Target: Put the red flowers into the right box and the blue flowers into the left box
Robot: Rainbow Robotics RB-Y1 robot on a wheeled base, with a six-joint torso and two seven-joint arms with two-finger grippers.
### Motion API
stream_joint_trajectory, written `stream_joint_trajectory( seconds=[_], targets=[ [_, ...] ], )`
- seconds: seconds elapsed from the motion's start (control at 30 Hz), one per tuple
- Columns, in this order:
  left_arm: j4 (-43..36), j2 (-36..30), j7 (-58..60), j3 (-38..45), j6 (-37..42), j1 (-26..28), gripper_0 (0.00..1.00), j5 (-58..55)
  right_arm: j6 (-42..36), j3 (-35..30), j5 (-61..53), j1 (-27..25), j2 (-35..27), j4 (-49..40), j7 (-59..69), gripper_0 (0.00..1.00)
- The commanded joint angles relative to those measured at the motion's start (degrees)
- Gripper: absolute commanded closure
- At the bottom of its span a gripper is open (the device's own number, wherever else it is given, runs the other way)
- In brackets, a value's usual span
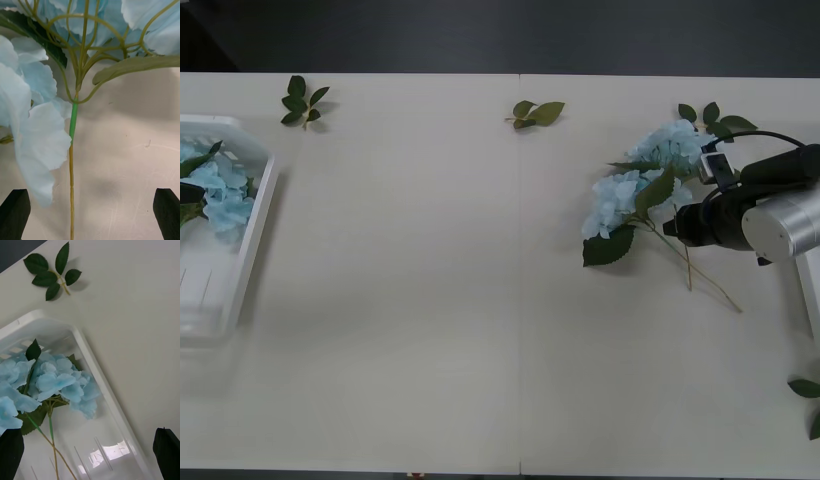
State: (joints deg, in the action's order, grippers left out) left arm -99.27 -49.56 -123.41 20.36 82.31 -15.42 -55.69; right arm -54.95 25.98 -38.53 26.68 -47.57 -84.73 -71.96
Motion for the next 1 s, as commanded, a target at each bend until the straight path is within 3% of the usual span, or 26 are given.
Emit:
stream_joint_trajectory(
  seconds=[0.03,0.3,0.6,0.77,1.0],
  targets=[
    [-2.9,-2.1,-4.6,-1.5,0.5,-0.3,0.00,-4.6,0.4,-1.0,-0.1,0.6,-1.2,-0.7,2.0,0.02],
    [-3.4,-2.1,-9.6,-4.9,0.4,-0.8,0.00,-19.4,1.5,-1.1,0.3,0.7,-1.1,-0.7,2.4,0.00],
    [-2.2,-2.3,-23.5,-7.5,-0.6,-1.9,0.00,-32.5,1.9,-1.0,0.7,0.7,0.1,-0.7,3.1,0.00],
    [2.7,-3.6,-31.5,-11.2,-0.6,-3.9,0.00,-41.3,1.9,-1.1,2.1,0.7,1.3,-0.3,3.8,0.00],
    [11.5,-6.7,-31.6,-18.5,-0.6,-8.0,0.00,-51.1,3.5,-1.0,3.2,0.7,3.5,2.1,4.2,0.00]
  ],
)
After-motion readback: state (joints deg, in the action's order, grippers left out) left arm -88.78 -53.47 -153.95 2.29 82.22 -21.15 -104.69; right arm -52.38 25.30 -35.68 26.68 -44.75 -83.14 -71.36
